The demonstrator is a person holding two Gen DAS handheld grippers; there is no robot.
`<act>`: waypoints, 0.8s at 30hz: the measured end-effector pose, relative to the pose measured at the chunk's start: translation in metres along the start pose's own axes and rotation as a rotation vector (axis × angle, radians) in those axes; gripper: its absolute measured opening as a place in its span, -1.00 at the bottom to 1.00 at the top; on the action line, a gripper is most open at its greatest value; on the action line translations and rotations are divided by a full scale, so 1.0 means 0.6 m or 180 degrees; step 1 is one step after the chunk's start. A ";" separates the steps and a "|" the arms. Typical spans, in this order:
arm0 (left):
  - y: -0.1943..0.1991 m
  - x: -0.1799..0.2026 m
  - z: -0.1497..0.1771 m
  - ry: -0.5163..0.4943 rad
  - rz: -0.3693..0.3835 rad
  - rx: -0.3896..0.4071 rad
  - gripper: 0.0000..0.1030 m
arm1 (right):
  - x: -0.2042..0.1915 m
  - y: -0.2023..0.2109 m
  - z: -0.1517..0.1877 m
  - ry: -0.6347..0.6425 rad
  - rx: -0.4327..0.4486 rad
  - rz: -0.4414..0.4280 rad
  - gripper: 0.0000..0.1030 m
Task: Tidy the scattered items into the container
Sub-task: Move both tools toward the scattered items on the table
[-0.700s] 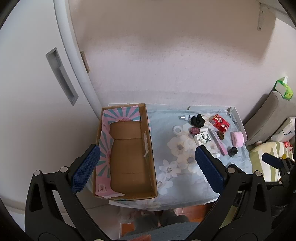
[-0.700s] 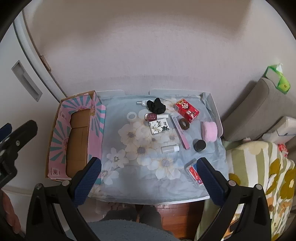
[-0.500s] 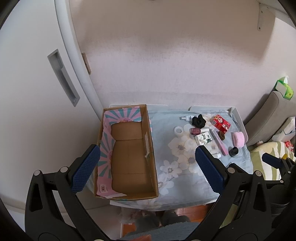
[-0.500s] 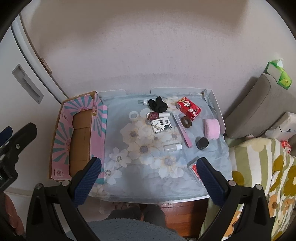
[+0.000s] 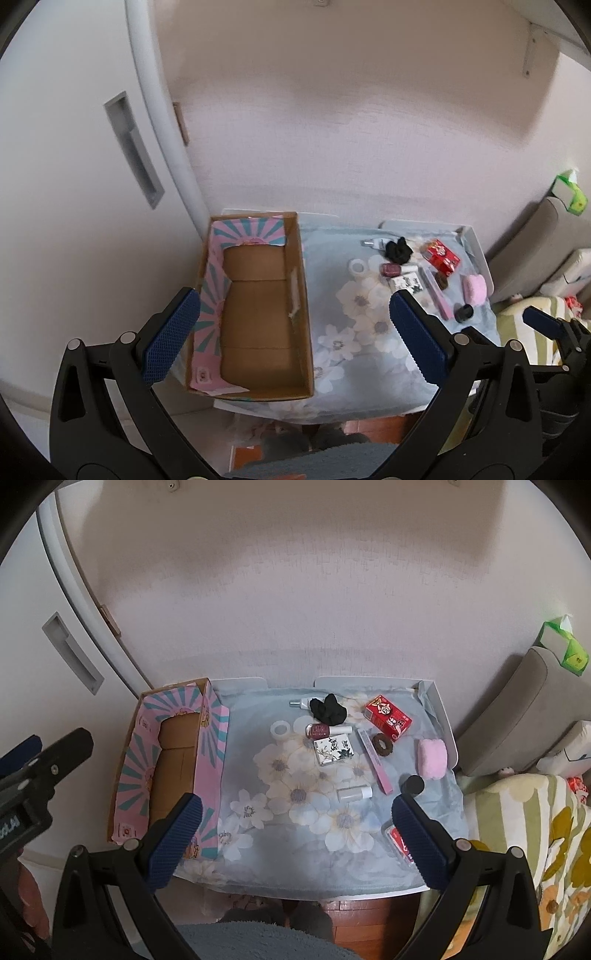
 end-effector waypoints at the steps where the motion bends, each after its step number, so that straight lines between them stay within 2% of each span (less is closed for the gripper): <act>1: 0.002 -0.002 -0.001 0.0033 -0.0001 0.0019 0.98 | -0.001 -0.001 -0.001 0.0011 0.0000 0.0024 0.99; 3: 0.006 -0.008 -0.003 0.0107 0.0006 0.0082 0.99 | -0.003 -0.002 -0.003 0.0074 0.0013 0.0133 0.99; 6: 0.002 -0.012 -0.004 0.0171 -0.0083 0.0053 0.99 | -0.003 -0.002 -0.001 0.0060 0.0023 0.0103 0.99; 7: -0.002 -0.012 -0.005 0.0182 -0.0112 0.0005 0.99 | -0.002 -0.002 -0.001 0.0055 0.0026 0.0082 0.99; 10: -0.025 -0.012 -0.010 0.0163 -0.0092 -0.0349 0.99 | -0.002 -0.002 -0.002 0.0058 0.0038 0.0052 0.99; 11: -0.028 -0.013 -0.009 0.0161 -0.0115 -0.0367 0.99 | -0.004 -0.001 -0.003 0.0064 0.0043 0.0052 0.99; 17: -0.014 -0.011 -0.008 0.0121 -0.0056 -0.0106 0.99 | -0.013 0.000 -0.004 0.0120 0.0068 0.0027 0.99; 20: -0.006 -0.006 -0.011 0.0008 -0.0126 -0.0014 0.99 | -0.016 0.000 -0.005 0.0151 0.0097 0.0018 0.99; 24: 0.002 -0.004 -0.017 0.0023 0.0133 0.0054 0.98 | -0.018 0.004 -0.007 0.0138 0.0141 -0.0087 0.99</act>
Point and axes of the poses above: each gripper's, at about its wrist camera, not at the fingertips, and y roughly against the way its jaws point, x to its right, z to its underside, the point moved 2 cm from there along -y, roughly the way its jaws point, and after that the axes turned 1 degree about x, right-handed, at the moved point
